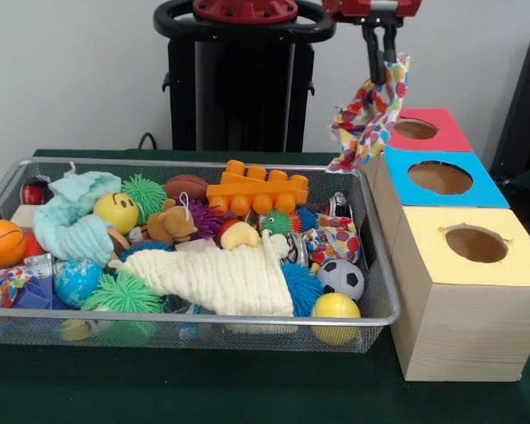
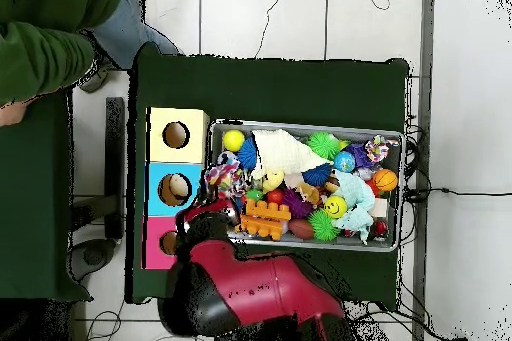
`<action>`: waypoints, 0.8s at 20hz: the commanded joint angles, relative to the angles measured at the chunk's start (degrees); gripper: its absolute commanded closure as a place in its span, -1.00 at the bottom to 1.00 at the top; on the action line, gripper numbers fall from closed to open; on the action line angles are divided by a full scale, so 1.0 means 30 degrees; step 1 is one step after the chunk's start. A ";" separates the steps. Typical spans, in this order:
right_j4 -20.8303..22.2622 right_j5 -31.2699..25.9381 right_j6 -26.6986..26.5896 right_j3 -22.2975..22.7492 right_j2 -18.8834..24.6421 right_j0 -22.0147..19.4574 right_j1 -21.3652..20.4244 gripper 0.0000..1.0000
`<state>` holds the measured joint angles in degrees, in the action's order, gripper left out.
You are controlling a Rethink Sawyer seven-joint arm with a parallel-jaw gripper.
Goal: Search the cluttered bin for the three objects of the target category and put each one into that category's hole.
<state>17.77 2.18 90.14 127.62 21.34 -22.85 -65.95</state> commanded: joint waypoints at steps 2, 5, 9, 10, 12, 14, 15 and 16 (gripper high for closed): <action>-0.1835 -0.1062 0.4408 0.1113 0.0753 0.0312 -0.1259 1.00; -0.2180 -0.0837 0.4551 0.1214 0.0754 0.0524 -0.1523 1.00; -0.2866 -0.0910 0.4556 0.1090 0.0595 0.0965 -0.1672 1.00; -0.3042 -0.0884 0.4560 0.1037 0.0427 0.1185 -0.1696 1.00; -0.3302 -0.0847 0.4471 0.0798 -0.0094 0.1696 -0.1520 1.00; -0.3540 -0.0764 0.4421 0.0611 -0.0531 0.2117 -0.1443 1.00; -0.3615 -0.0724 0.4314 0.0428 -0.0956 0.2470 -0.1295 1.00; -0.3681 -0.0578 0.4196 0.0231 -0.1452 0.2882 -0.1096 1.00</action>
<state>9.90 2.18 90.16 129.30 20.50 -16.76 -70.46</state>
